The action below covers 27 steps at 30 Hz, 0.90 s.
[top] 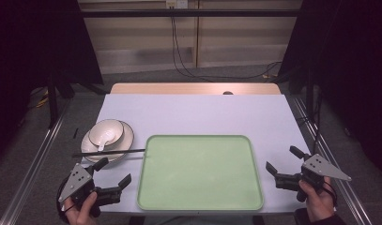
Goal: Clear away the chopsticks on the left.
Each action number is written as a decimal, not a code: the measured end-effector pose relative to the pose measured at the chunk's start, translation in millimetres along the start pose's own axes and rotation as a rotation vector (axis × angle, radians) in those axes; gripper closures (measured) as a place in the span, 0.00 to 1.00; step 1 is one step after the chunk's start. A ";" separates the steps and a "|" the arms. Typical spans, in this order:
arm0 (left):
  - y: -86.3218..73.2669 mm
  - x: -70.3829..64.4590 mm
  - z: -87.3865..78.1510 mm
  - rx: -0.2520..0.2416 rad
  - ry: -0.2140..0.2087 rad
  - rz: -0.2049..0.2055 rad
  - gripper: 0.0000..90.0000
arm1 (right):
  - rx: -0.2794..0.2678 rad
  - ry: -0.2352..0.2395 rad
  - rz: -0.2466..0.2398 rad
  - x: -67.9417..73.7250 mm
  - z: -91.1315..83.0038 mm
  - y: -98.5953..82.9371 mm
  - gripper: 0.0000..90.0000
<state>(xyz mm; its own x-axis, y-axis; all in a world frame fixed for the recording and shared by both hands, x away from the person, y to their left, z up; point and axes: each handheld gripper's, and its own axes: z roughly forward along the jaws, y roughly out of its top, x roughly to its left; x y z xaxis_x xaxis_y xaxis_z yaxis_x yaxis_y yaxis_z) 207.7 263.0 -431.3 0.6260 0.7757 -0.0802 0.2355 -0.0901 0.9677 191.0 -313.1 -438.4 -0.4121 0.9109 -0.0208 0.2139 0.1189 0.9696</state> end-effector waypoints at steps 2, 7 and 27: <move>-0.4 0.7 -0.2 0.002 -0.005 -0.004 0.01 | 0.000 0.024 -0.005 1.1 3.9 0.1 0.00; 0.9 0.9 -2.7 0.004 -0.002 0.011 0.02 | 0.006 0.044 -0.001 1.9 8.7 0.3 0.00; -0.4 18.0 -26.7 0.073 -0.010 0.020 0.03 | 0.007 0.061 0.006 0.7 9.4 0.8 0.00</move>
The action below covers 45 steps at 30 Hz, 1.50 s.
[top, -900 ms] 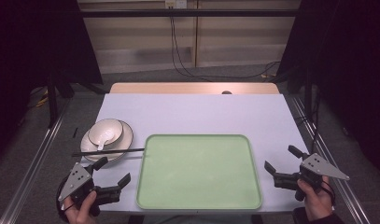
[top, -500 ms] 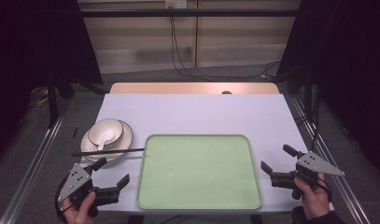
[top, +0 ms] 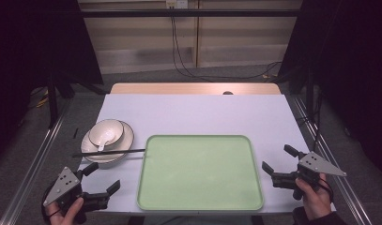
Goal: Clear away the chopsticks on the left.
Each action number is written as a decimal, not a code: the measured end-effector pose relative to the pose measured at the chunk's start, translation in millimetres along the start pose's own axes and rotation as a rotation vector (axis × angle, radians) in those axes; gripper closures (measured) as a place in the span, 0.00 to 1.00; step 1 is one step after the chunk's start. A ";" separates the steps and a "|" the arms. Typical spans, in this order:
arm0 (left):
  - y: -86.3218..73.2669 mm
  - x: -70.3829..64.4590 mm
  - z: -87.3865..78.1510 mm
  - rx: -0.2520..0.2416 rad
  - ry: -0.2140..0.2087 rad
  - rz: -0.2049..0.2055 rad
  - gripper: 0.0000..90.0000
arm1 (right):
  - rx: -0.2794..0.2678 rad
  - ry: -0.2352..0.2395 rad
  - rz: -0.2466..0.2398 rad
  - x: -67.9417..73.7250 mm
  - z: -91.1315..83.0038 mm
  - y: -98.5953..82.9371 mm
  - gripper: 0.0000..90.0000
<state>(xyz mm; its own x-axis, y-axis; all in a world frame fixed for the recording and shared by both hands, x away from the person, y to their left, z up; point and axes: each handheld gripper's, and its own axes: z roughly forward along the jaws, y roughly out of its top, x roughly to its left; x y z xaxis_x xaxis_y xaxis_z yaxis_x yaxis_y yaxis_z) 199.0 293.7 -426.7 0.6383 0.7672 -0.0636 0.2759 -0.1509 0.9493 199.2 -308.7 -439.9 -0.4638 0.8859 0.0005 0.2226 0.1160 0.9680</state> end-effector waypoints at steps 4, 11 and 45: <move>-1.3 12.7 -5.5 0.031 0.065 0.004 0.05 | 0.008 0.006 0.005 0.9 0.1 -0.2 0.00; -4.1 38.3 -10.0 0.094 -0.032 -0.039 0.08 | 0.007 -0.003 0.003 0.7 1.7 -0.4 0.00; 6.2 120.1 29.3 0.354 -0.091 0.219 0.62 | 0.018 0.018 0.007 2.6 2.1 -1.0 0.00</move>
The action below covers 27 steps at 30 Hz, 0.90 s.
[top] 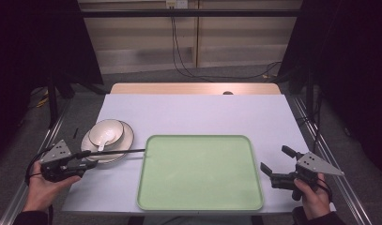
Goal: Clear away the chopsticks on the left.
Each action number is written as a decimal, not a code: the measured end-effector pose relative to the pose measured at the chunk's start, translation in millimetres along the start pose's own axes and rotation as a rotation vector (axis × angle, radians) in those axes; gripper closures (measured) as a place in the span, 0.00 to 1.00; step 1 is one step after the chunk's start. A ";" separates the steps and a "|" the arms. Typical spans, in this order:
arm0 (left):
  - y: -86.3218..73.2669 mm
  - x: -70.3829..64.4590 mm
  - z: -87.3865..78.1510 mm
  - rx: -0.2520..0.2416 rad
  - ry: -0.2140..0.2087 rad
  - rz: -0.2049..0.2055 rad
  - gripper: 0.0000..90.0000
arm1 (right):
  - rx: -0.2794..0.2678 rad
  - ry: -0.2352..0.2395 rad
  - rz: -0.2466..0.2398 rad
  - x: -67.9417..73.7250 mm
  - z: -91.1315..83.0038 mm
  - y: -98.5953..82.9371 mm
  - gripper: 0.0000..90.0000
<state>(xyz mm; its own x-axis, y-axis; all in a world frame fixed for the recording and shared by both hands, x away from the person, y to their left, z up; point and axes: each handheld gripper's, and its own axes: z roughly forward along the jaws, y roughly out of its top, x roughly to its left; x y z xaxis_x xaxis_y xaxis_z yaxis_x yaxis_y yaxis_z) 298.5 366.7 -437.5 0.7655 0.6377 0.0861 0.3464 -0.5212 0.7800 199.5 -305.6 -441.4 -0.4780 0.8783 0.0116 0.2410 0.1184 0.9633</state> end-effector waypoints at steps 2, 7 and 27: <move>1.4 3.3 0.7 -0.007 -0.001 0.007 0.66 | 0.000 -0.002 0.002 0.0 0.0 -0.1 0.00; 4.1 7.2 6.9 0.024 -0.010 0.041 0.72 | 0.013 -0.001 0.001 -0.5 1.2 -0.8 0.00; 5.4 16.3 20.8 0.105 -0.012 0.115 0.72 | 0.022 -0.001 0.015 -1.0 1.6 -1.0 0.00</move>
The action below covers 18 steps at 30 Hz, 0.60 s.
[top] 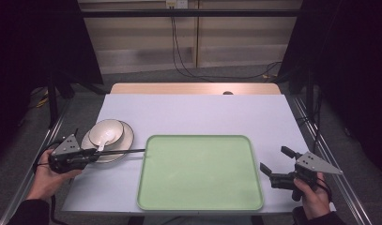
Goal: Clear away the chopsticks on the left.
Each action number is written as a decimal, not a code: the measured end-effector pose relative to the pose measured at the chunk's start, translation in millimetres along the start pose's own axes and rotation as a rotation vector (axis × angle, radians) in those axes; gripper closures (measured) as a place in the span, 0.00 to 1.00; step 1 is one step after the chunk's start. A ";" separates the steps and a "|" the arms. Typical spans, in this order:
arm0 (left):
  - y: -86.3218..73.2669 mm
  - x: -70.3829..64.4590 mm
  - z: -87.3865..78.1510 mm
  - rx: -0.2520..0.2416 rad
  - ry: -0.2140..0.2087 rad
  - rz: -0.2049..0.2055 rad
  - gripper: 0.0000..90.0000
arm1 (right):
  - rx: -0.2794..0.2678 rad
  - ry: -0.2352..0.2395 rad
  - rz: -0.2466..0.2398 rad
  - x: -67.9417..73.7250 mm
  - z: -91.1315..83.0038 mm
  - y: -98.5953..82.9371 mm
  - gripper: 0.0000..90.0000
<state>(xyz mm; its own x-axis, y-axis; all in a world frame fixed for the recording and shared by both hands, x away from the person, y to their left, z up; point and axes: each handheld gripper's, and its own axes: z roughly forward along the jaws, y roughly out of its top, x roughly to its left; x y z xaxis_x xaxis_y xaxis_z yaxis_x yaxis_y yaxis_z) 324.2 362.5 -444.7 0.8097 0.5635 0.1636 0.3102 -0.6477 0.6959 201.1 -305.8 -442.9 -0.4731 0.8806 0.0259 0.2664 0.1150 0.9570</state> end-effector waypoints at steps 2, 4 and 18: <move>-0.5 1.1 0.8 -0.015 -0.007 -0.006 0.74 | -0.003 -0.002 0.010 -0.8 -0.4 0.0 0.00; 0.0 1.4 1.0 -0.010 -0.014 0.005 0.75 | -0.005 -0.004 0.004 -1.1 -0.5 0.1 0.00; 11.8 -2.6 8.7 0.045 -0.073 0.095 0.81 | 0.001 0.002 0.010 -0.2 -0.1 0.1 0.00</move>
<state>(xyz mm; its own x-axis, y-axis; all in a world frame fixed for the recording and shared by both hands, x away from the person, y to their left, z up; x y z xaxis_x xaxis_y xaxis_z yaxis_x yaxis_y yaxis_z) 330.0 348.9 -443.0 0.8701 0.4609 0.1746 0.2510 -0.7193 0.6477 201.1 -306.0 -442.8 -0.4724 0.8806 0.0366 0.2721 0.1061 0.9564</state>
